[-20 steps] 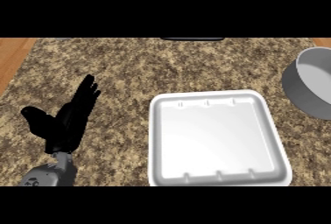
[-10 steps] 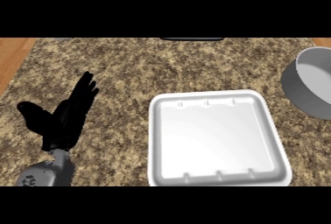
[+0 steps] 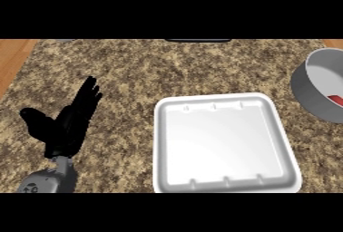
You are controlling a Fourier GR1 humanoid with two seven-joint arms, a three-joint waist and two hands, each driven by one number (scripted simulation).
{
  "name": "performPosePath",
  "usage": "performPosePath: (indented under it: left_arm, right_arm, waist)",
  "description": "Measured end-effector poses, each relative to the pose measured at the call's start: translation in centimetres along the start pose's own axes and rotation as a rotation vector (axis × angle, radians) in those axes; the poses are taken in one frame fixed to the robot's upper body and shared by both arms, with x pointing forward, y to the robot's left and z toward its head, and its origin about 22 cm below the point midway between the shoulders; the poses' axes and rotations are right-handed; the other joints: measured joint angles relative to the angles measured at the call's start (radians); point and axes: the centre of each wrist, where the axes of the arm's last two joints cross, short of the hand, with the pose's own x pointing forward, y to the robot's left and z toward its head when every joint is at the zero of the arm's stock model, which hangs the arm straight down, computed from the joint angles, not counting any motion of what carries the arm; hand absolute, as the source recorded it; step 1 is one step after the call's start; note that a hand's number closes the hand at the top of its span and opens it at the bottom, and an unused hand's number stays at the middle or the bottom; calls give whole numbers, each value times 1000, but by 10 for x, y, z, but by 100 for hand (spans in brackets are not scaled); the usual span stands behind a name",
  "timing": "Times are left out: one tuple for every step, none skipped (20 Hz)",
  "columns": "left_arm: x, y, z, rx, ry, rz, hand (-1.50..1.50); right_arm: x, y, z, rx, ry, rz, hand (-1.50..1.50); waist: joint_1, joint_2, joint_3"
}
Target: Pick the bell pepper from the tray and place it in the pot
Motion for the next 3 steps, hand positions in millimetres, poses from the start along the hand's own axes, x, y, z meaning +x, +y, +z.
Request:
performPosePath:
  left_arm:
    - [1,2,0,0,-2,2,0]
    - [-1,-1,0,-2,-1,3,0]
    - [0,0,0,-4,-4,2,0]
  right_arm:
    - [-1,-5,1,-38,-10,-29,-150]
    - [-3,-11,2,-75,-17,-56,-150]
    - [-4,-13,2,-111,-21,-79,-150]
  waist:
    - [-1,0,0]
    - [-2,0,0]
    - [-2,0,0]
